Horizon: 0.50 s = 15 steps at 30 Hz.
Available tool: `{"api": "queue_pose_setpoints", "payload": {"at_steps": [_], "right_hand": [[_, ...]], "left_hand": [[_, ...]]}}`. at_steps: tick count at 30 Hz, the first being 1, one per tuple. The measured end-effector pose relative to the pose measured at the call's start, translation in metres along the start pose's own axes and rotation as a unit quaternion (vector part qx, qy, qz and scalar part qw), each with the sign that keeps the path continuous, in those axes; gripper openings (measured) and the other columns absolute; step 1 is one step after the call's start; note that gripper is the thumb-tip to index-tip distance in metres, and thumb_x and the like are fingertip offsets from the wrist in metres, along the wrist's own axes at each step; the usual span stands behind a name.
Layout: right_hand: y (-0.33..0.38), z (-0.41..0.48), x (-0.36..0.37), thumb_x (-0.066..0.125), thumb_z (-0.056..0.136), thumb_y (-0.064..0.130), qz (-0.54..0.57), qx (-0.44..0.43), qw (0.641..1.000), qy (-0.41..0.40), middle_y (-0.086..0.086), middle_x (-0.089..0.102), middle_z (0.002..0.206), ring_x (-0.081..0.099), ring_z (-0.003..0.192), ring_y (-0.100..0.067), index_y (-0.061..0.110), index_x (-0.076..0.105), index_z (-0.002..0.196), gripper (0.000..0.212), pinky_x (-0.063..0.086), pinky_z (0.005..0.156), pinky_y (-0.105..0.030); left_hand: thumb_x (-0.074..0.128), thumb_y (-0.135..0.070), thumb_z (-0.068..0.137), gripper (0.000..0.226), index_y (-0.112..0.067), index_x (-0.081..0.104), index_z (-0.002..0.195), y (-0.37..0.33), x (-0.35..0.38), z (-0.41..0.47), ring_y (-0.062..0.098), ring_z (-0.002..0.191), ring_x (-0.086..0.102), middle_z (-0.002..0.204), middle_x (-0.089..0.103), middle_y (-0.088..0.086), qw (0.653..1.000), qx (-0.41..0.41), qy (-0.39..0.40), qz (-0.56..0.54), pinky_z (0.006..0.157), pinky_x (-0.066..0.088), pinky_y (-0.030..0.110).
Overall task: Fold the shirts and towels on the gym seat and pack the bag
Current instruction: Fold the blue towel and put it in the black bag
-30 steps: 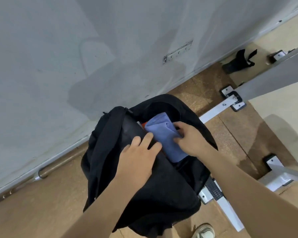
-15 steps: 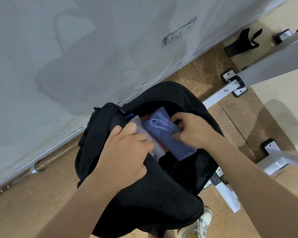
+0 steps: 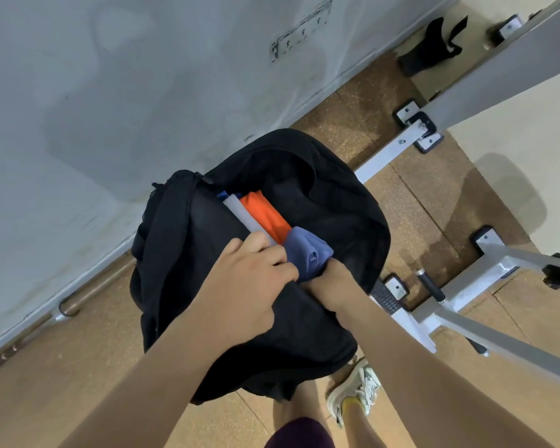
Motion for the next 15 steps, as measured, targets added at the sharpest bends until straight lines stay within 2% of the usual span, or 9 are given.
{"api": "queue_pose_setpoints", "payload": {"at_steps": [1,2,4,6,8,10,12,13,15], "right_hand": [[0.002,-0.003,-0.001,0.076,0.079,0.024,0.032,0.012,0.999,0.008,-0.002,0.055,0.071,0.052,0.062,-0.011,0.013,0.058,0.077,0.021,0.037,0.051,-0.02],[0.006,-0.004,-0.003,0.076,0.079,0.035,0.062,0.015,0.998,0.008,-0.002,0.059,0.076,0.056,0.067,-0.013,0.012,0.061,0.086,0.028,0.043,0.054,-0.023],[0.016,-0.001,-0.016,0.075,0.074,0.05,0.07,-0.03,0.996,-0.049,-0.004,0.063,0.094,0.063,0.084,-0.019,0.01,0.058,0.108,0.054,0.056,0.07,-0.036],[0.031,0.001,-0.031,0.075,0.076,0.044,0.026,-0.117,0.987,-0.11,-0.003,0.06,0.109,0.062,0.097,-0.021,0.013,0.042,0.132,0.072,0.056,0.082,-0.045],[0.044,0.003,-0.039,0.071,0.08,0.029,-0.032,-0.167,0.981,-0.095,-0.001,0.058,0.108,0.062,0.093,-0.021,0.021,0.028,0.144,0.078,0.057,0.08,-0.046],[0.047,0.008,-0.043,0.067,0.079,0.021,-0.119,-0.139,0.981,-0.062,-0.004,0.062,0.106,0.066,0.085,-0.024,0.018,0.04,0.14,0.066,0.06,0.073,-0.042],[0.044,0.011,-0.046,0.066,0.077,0.019,-0.185,-0.1,0.976,-0.054,-0.008,0.068,0.093,0.071,0.073,-0.024,0.009,0.057,0.116,0.041,0.061,0.07,-0.04],[0.04,0.012,-0.045,0.067,0.076,0.016,-0.174,-0.081,0.98,-0.046,-0.012,0.069,0.089,0.071,0.07,-0.024,0.006,0.059,0.107,0.033,0.061,0.069,-0.039],[0.028,0.014,-0.036,0.068,0.078,0.006,-0.089,-0.029,0.996,0.007,-0.02,0.069,0.092,0.071,0.071,-0.025,-0.003,0.061,0.101,0.026,0.062,0.064,-0.036]], "left_hand": [[0.068,-0.007,0.043,0.046,-0.028,0.069,0.084,0.0,0.0,0.001,0.015,0.085,0.037,0.077,0.054,-0.014,1.0,-0.002,-0.005,-0.001,0.064,0.025,0.028],[0.068,-0.007,0.043,0.047,-0.028,0.069,0.085,0.0,-0.001,0.002,0.015,0.085,0.037,0.077,0.054,-0.013,1.0,-0.005,-0.008,-0.003,0.064,0.026,0.028],[0.068,-0.008,0.044,0.048,-0.028,0.069,0.086,0.001,0.0,0.004,0.015,0.085,0.037,0.077,0.054,-0.014,1.0,-0.008,-0.008,-0.004,0.064,0.026,0.028],[0.067,-0.008,0.044,0.046,-0.028,0.068,0.085,0.001,0.001,0.003,0.016,0.084,0.04,0.078,0.054,-0.014,1.0,-0.009,-0.003,-0.002,0.063,0.027,0.029],[0.066,-0.008,0.044,0.045,-0.028,0.067,0.084,0.002,0.003,0.003,0.016,0.084,0.041,0.078,0.055,-0.014,1.0,-0.011,-0.001,-0.005,0.063,0.029,0.029],[0.065,-0.008,0.044,0.045,-0.028,0.067,0.084,0.002,0.004,0.004,0.015,0.085,0.037,0.078,0.054,-0.014,1.0,-0.01,-0.005,-0.005,0.063,0.028,0.028],[0.067,-0.008,0.043,0.045,-0.028,0.067,0.083,0.003,0.003,0.006,0.014,0.084,0.034,0.076,0.053,-0.014,1.0,-0.006,-0.006,-0.005,0.063,0.027,0.028],[0.067,-0.008,0.042,0.046,-0.029,0.067,0.083,0.004,0.003,0.007,0.013,0.083,0.034,0.076,0.053,-0.014,1.0,-0.005,-0.007,-0.008,0.062,0.027,0.028],[0.069,-0.007,0.043,0.046,-0.029,0.068,0.083,0.007,0.002,0.008,0.013,0.082,0.034,0.076,0.054,-0.015,1.0,-0.007,-0.009,-0.019,0.062,0.028,0.028]]}}
Point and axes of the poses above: each hand's wrist, its own z-axis towards the middle knuckle, its own x-axis out of the palm, y = z × x, the point moved 6 cm from there along z, towards the middle knuckle
